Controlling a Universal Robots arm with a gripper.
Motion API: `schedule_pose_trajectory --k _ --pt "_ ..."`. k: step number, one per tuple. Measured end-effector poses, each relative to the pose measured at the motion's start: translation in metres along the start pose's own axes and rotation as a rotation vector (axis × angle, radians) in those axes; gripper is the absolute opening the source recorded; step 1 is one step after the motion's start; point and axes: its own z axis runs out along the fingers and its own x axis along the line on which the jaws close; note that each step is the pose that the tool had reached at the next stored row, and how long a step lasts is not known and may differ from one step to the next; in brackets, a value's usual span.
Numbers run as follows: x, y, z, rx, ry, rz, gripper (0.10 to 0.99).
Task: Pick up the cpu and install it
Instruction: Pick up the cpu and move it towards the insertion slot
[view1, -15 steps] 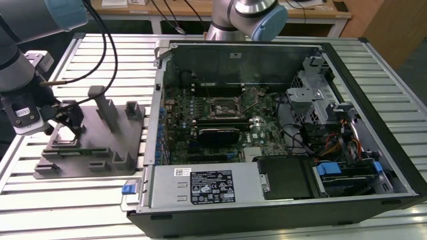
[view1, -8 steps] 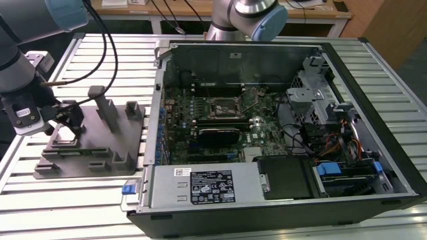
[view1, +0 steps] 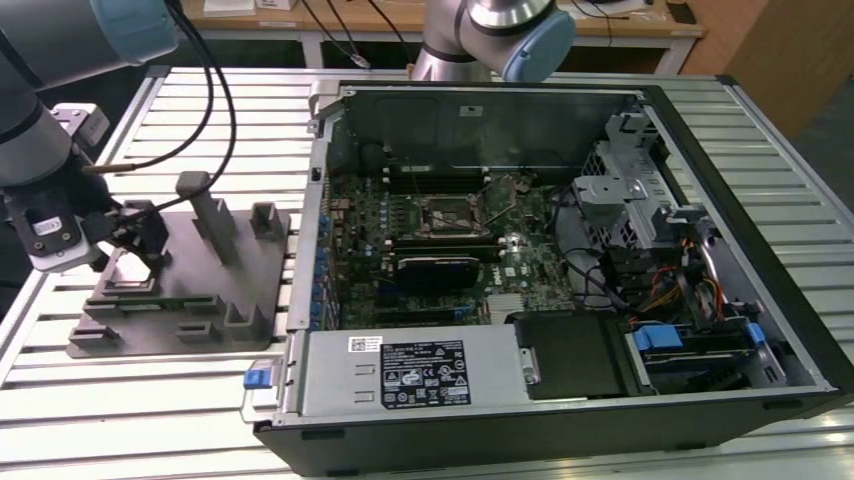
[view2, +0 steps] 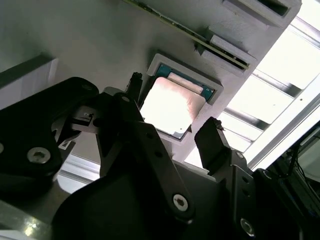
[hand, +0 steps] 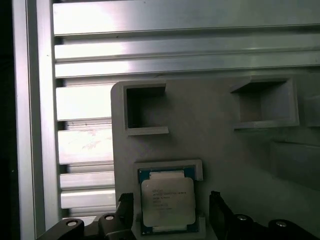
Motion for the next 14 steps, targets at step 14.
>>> schedule_pose_trajectory --k 14 --pt "-0.0001 -0.0003 0.0086 0.000 0.0010 -0.021 0.706"
